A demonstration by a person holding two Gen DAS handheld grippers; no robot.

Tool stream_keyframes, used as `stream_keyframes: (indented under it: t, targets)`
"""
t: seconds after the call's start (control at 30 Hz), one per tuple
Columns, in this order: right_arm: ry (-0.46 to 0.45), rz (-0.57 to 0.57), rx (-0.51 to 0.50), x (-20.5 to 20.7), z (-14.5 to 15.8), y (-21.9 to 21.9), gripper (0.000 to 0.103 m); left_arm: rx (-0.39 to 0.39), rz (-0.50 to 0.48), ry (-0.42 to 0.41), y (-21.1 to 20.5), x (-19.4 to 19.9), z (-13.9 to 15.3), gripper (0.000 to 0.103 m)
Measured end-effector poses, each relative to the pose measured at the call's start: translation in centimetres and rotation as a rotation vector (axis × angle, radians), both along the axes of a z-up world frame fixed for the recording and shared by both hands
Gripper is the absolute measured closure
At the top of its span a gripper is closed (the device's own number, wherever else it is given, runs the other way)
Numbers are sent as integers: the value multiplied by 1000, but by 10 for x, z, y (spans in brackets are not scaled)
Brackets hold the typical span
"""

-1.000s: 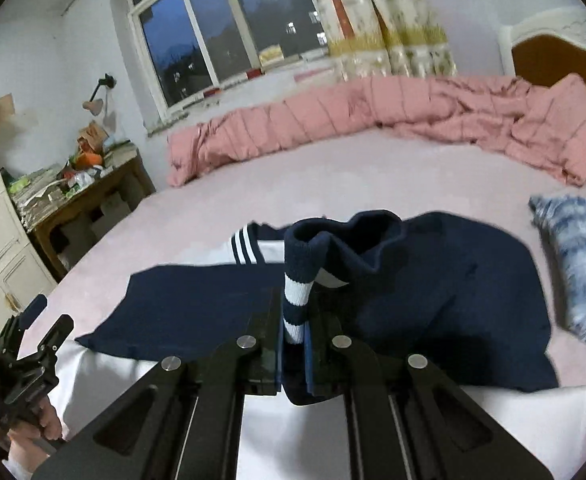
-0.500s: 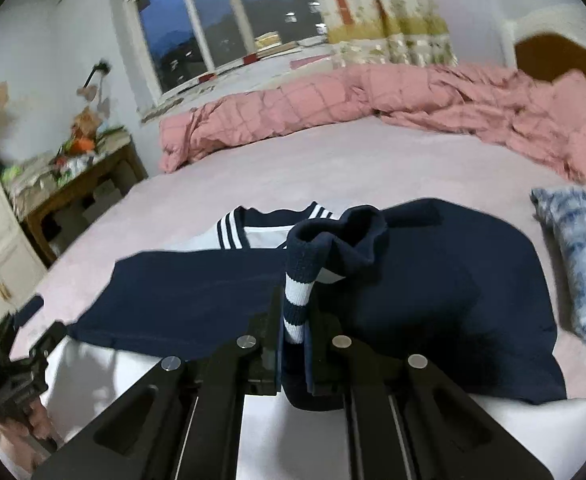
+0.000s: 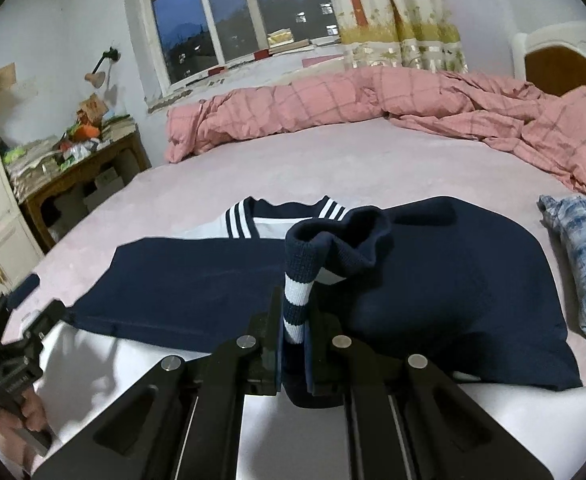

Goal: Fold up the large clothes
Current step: 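Lay the held sleeve across the jacket with the right tool and release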

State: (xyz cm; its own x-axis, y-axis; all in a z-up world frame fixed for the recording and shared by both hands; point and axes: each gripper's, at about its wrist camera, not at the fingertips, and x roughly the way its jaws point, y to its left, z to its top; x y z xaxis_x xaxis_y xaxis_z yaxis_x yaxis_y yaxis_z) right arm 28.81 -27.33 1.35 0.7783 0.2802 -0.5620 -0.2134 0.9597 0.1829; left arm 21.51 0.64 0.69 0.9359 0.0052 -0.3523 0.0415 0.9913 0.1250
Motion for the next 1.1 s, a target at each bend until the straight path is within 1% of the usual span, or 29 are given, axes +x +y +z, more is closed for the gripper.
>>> stream_keyframes:
  t: [0.17, 0.23, 0.3, 0.37, 0.4, 0.43, 0.47, 0.5, 0.57, 0.67, 0.7, 0.77, 0.87, 0.93, 1.03, 1.1]
  targets:
    - [52, 8, 32, 3, -18, 8, 94, -16, -3, 8, 4, 2, 2, 15]
    - [75, -8, 59, 6, -27, 7, 94, -10, -2, 14, 4, 4, 1, 15]
    - [81, -27, 74, 5, -29, 4, 93, -8, -10, 27, 4, 5, -1, 15]
    - [71, -68, 80, 0, -28, -3, 82, -10, -21, 43, 3, 7, -3, 15]
    - [61, -89, 85, -4, -27, -8, 66, -9, -26, 51, 2, 7, -3, 14]
    - [50, -105, 90, -9, -26, -13, 42, -8, -28, 56, 1, 8, -4, 10]
    - [30, -116, 96, -14, -26, -18, 34, -8, -29, 55, 0, 7, -4, 9]
    - [6, -128, 97, -19, -26, -24, 31, -8, -35, 55, -1, 6, -4, 9]
    - [9, -167, 82, -24, -26, -33, 31, -3, -53, 57, -6, 4, -4, 9]
    - [4, -190, 124, -30, -18, -49, 31, 13, -83, 44, -14, -1, -2, 6]
    - [-15, -212, 123, -33, -11, -56, 31, 15, -95, 41, -18, -3, 0, 6]
    - [-53, -243, 107, -36, 2, -65, 31, 23, -128, 41, -28, -3, 4, 5]
    - [-122, -344, 39, -45, 18, -83, 31, 59, -180, 43, -48, 2, 17, 1]
    - [-131, -393, 26, -47, 22, -95, 31, 44, -237, 62, -64, 7, 26, 1]
    - [-132, -439, 88, -49, 29, -120, 31, 12, -345, 102, -95, 18, 34, 1]
    - [-133, -485, 128, -52, 32, -137, 31, 5, -407, 141, -121, 29, 32, 1]
